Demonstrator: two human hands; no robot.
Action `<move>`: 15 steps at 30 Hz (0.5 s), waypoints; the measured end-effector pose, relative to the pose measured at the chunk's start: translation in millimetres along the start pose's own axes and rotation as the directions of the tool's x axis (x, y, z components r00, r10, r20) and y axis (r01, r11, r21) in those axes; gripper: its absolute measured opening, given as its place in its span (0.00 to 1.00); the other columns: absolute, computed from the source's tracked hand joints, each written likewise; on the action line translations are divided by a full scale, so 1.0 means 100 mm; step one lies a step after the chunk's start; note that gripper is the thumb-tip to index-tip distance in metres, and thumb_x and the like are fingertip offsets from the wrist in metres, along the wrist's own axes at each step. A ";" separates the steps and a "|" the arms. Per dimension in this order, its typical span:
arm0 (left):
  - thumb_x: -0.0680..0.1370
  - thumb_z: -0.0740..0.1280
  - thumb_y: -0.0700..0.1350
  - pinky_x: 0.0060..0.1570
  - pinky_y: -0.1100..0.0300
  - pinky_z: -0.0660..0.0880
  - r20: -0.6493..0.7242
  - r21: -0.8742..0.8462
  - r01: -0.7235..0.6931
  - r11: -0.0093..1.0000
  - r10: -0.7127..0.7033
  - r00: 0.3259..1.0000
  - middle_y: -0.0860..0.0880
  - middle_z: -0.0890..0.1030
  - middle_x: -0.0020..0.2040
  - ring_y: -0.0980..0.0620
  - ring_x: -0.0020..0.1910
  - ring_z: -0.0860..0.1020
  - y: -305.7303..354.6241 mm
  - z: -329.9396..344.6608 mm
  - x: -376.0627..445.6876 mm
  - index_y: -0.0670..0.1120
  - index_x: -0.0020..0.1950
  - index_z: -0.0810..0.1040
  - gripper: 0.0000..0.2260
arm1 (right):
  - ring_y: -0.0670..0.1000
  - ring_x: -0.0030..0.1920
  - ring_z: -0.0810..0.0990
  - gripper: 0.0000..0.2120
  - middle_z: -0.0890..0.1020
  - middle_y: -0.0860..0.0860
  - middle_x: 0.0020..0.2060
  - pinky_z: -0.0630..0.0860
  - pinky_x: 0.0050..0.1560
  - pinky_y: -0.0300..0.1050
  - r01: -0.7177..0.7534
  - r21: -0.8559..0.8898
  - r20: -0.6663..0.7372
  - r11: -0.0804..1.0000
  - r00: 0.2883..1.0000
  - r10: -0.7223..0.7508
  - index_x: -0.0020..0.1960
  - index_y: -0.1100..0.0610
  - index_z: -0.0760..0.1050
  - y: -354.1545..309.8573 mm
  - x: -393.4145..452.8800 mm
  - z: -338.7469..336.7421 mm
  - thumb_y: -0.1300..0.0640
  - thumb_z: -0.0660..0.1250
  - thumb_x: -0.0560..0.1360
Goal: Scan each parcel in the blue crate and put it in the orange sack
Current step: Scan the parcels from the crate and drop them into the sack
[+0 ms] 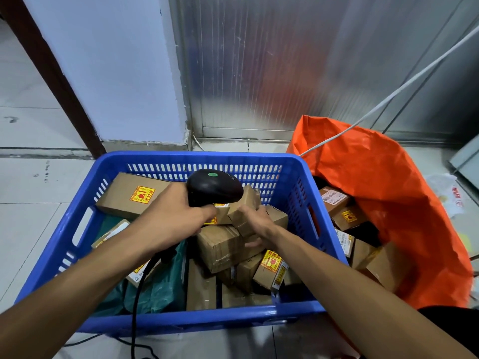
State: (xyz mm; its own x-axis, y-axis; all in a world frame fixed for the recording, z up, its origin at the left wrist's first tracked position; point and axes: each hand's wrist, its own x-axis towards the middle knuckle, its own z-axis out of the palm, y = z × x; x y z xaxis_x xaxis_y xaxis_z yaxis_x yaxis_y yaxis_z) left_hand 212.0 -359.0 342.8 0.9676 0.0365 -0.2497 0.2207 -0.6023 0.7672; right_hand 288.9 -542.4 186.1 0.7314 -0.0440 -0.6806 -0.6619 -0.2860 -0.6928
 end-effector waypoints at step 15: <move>0.73 0.70 0.41 0.37 0.53 0.76 0.028 -0.024 -0.006 1.000 0.007 1.000 0.38 0.82 0.36 0.50 0.30 0.77 -0.02 0.04 0.03 0.43 0.41 0.81 0.02 | 0.59 0.62 0.75 0.24 0.76 0.59 0.61 0.79 0.51 0.54 -0.109 0.307 -0.022 0.946 0.992 0.121 0.69 0.53 0.65 -0.12 -0.26 -0.20 0.40 0.57 0.80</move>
State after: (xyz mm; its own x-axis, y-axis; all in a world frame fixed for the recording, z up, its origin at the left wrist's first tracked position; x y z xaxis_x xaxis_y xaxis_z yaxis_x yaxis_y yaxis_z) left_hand 214.2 -361.5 338.0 0.9653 0.0104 -0.2609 0.2178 -0.5834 0.7824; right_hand 281.5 -557.0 216.7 0.6490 -0.0995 -0.7542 -0.7559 0.0281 -0.6541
